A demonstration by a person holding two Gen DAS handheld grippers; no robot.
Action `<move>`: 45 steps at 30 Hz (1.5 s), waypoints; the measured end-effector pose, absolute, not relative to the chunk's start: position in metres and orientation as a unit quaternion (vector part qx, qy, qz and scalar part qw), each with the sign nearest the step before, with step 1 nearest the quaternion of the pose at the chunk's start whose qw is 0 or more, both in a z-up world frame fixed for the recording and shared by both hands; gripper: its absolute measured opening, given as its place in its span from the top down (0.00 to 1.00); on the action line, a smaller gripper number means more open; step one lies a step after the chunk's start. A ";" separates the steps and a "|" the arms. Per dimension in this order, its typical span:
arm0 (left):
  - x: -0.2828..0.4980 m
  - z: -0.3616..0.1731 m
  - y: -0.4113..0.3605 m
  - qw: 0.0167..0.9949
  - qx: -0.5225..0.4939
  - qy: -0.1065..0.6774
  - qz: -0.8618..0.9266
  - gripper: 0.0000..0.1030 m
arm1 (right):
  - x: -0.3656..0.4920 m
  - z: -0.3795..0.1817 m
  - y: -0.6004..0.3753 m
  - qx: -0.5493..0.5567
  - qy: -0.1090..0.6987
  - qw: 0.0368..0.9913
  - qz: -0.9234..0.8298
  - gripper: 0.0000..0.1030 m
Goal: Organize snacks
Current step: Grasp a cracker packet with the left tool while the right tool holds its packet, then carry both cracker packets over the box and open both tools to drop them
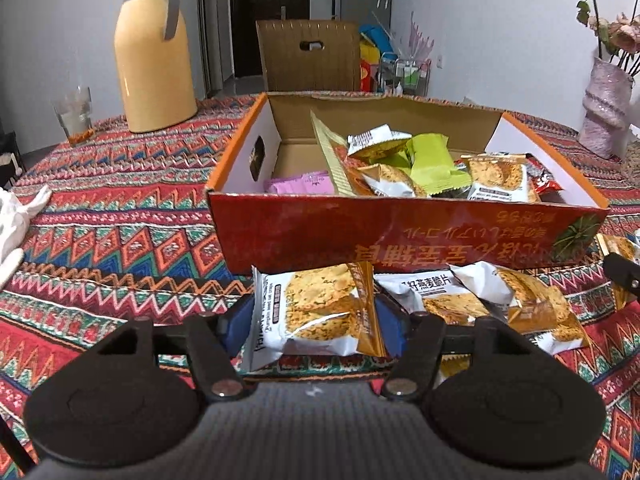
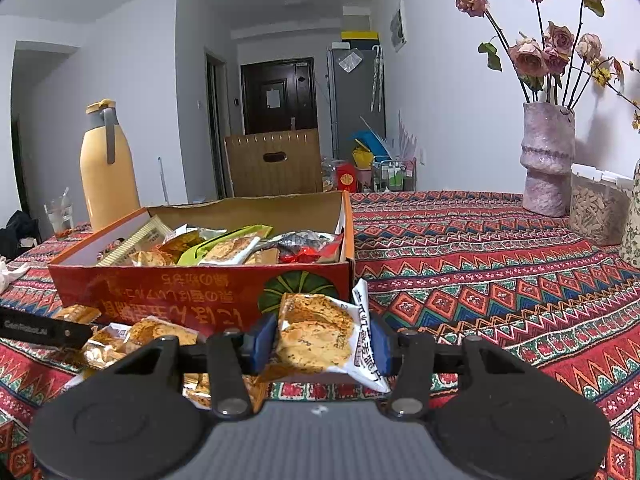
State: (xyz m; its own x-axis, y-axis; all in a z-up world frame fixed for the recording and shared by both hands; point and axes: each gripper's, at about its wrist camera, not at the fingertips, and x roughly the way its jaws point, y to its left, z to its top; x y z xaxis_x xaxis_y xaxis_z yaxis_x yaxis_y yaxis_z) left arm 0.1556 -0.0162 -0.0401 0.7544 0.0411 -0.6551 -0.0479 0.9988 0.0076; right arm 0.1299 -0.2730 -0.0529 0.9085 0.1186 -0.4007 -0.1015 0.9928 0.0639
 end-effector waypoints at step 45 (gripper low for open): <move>0.243 0.008 -0.011 0.965 -0.038 0.254 0.049 0.36 | 0.228 -0.012 -0.210 0.017 0.160 0.983 0.087 0.53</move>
